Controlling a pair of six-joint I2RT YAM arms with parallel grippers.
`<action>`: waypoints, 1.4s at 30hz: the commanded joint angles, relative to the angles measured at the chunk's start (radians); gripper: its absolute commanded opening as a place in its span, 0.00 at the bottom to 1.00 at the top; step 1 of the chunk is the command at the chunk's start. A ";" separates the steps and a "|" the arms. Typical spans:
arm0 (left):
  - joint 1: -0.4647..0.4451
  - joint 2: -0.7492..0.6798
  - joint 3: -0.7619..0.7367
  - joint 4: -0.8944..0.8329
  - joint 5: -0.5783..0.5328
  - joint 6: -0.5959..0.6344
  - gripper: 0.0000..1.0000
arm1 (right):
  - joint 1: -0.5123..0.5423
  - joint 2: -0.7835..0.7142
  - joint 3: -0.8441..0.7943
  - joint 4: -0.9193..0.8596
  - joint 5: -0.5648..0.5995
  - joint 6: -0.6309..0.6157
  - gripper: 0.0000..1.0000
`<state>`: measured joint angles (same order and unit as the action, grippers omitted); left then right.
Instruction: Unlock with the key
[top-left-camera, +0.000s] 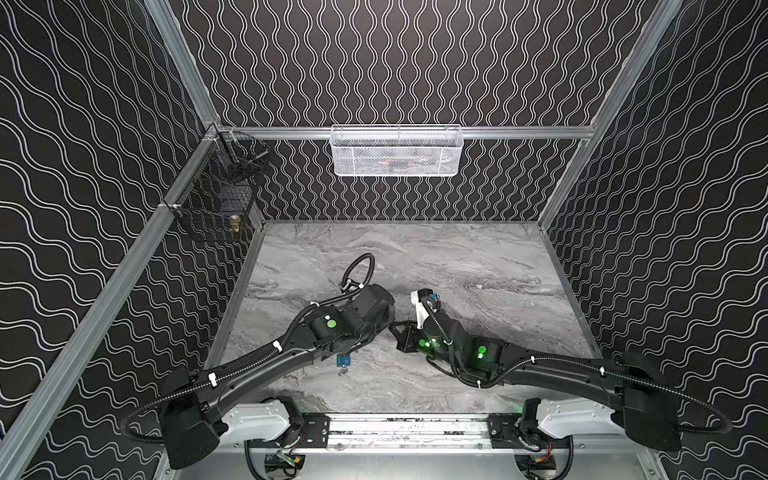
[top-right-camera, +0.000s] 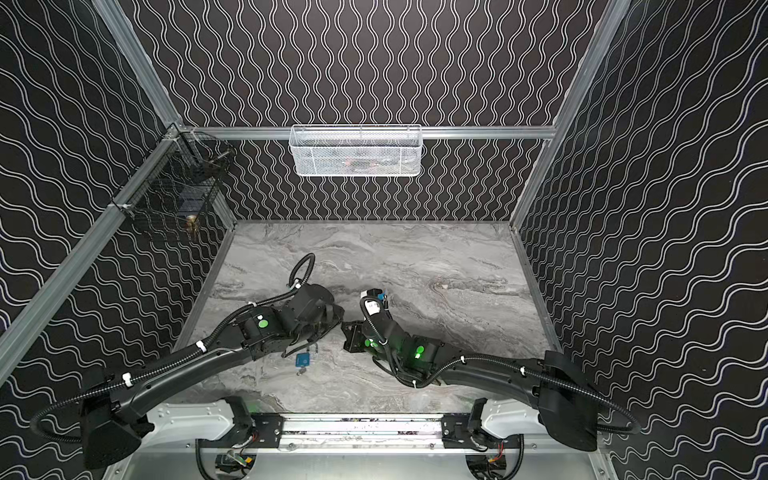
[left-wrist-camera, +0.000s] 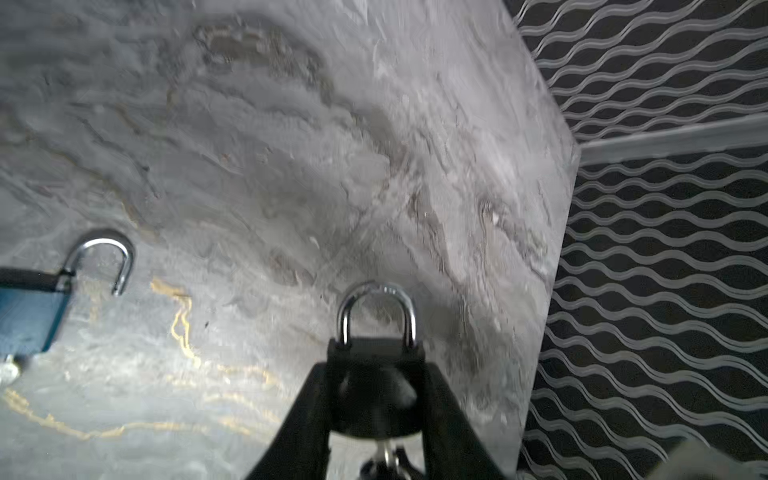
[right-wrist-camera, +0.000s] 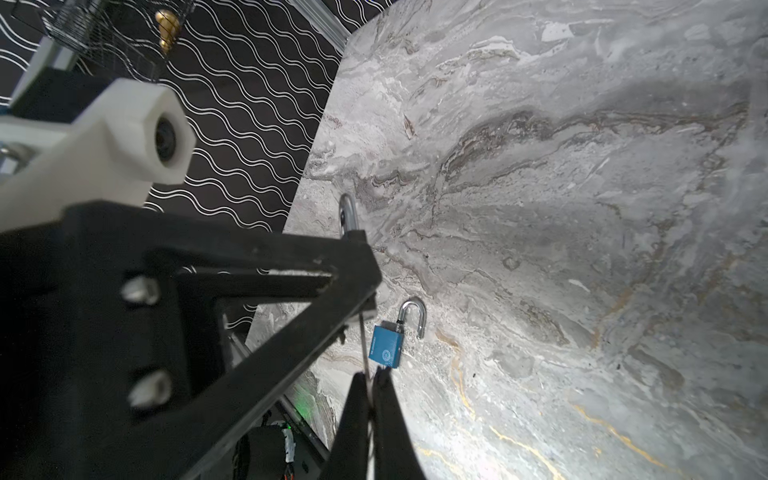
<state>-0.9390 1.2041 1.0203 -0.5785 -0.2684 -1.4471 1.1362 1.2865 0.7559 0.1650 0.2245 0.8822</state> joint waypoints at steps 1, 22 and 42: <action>-0.007 -0.003 0.001 0.042 0.103 -0.046 0.10 | 0.008 0.006 0.005 0.130 0.061 0.017 0.00; -0.013 -0.039 0.058 -0.067 -0.079 0.010 0.10 | 0.015 -0.033 0.005 0.092 0.025 -0.093 0.26; -0.008 -0.045 0.060 -0.055 -0.095 0.022 0.10 | -0.018 -0.049 0.000 0.117 -0.019 0.099 0.18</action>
<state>-0.9482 1.1603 1.0737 -0.6449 -0.3363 -1.4364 1.1194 1.2324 0.7395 0.2649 0.1928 0.9573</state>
